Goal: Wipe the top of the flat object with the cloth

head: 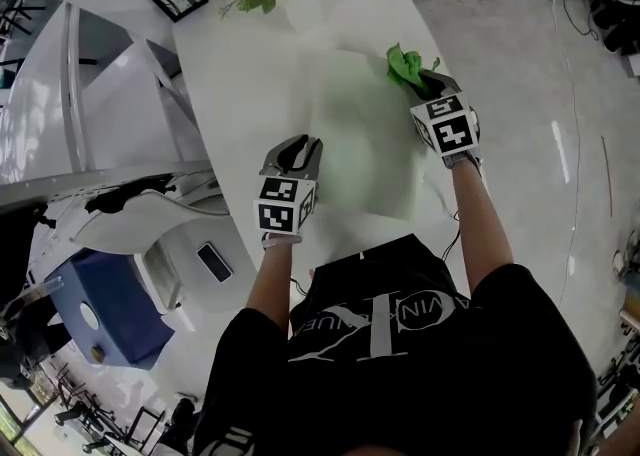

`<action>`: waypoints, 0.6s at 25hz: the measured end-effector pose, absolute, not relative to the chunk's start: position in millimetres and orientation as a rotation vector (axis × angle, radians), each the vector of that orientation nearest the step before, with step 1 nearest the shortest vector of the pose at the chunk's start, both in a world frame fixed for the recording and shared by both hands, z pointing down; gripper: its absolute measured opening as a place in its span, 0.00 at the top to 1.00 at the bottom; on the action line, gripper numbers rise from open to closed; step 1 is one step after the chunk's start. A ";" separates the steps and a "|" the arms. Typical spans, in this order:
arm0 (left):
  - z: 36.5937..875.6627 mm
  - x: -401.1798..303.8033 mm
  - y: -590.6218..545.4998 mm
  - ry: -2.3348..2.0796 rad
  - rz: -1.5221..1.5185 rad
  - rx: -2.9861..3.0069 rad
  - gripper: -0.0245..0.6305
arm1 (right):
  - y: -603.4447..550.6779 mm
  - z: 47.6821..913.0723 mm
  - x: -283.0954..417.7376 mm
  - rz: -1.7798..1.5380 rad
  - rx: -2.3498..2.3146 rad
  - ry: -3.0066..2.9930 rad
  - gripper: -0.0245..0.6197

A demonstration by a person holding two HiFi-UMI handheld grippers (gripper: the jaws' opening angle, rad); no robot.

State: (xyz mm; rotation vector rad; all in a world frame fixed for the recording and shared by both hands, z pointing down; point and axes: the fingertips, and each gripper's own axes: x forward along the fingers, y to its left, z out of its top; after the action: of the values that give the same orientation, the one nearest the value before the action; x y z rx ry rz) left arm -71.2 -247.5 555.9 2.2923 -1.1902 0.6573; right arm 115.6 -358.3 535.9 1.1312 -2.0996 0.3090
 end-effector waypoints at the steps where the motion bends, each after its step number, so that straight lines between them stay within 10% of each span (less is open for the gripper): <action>1: 555.7 -71.0 -247.3 -1.189 0.655 2.291 0.80 | -356.6 535.5 123.6 0.316 1.148 -2.090 0.86; 15: 556.3 -70.5 -248.6 -1.207 0.614 2.275 0.80 | -347.8 536.2 177.6 0.505 1.374 -2.064 0.86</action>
State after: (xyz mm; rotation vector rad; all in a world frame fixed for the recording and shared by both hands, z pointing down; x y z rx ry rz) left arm -70.5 -248.6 556.3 2.2746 -1.2067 0.6141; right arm 177.6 -347.8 536.2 1.3738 -2.0639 0.5051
